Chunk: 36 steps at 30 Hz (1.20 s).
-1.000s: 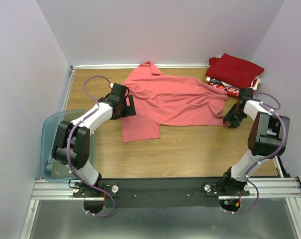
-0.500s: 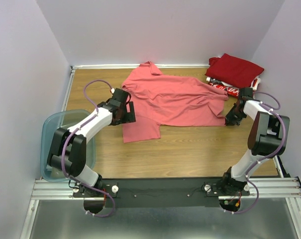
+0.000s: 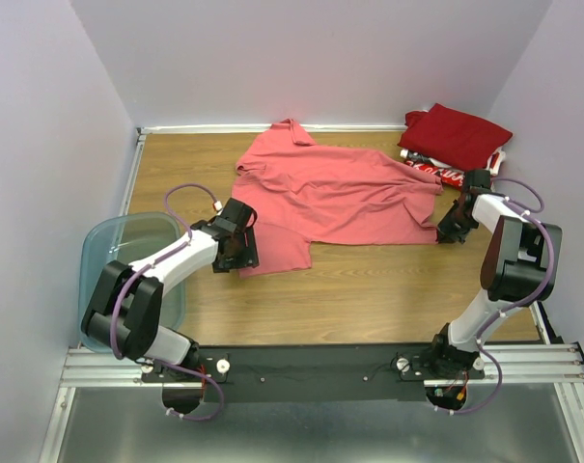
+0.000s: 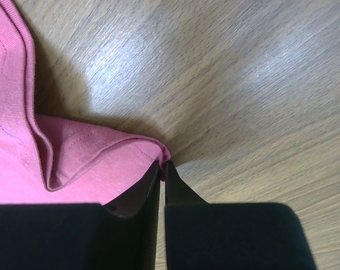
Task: Fold and stack the t-shirts
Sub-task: Flatten the tshirt out
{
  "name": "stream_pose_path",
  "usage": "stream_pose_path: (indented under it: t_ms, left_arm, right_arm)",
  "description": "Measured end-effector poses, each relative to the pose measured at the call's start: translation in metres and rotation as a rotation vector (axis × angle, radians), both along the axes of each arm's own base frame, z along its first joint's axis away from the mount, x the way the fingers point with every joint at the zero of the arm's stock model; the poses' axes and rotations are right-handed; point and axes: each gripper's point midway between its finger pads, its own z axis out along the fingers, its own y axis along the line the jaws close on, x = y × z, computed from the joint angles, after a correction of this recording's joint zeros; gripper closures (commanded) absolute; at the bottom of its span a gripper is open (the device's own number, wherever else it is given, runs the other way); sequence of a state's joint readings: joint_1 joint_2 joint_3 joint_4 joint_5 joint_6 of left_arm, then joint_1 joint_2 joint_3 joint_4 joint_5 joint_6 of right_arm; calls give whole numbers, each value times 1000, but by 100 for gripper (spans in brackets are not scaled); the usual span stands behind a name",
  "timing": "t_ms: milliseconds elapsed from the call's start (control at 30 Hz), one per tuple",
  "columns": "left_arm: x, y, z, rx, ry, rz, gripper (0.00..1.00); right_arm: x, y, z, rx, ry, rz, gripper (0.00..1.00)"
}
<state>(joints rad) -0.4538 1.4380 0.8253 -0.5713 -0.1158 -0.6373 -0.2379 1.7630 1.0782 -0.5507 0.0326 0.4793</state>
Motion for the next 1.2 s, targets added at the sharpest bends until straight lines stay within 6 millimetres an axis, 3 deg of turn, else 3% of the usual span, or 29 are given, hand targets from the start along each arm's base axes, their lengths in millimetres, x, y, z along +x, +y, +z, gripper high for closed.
stream_pose_path:
  t_ms: [300,800,933,1033,1100,1200]
  left_arm:
    - [-2,-3,-4,-22,3,14,44]
    - [-2,-2,-18,-10,27,15,53]
    - [0,-4,-18,-15,19,16,67]
    - [2,-4,-19,-18,13,17,91]
    - [3,-6,-19,-23,9,9,100]
    - [4,-9,-19,-38,1,2,100]
  right_arm:
    - [0,0,0,0,0,2,89]
    - [0,0,0,1,-1,2,89]
    - [1,0,0,0,-2,2,89]
    - [1,0,0,0,-2,2,91]
    - [1,0,0,0,-3,2,93]
    - [1,0,1,-1,-4,2,97]
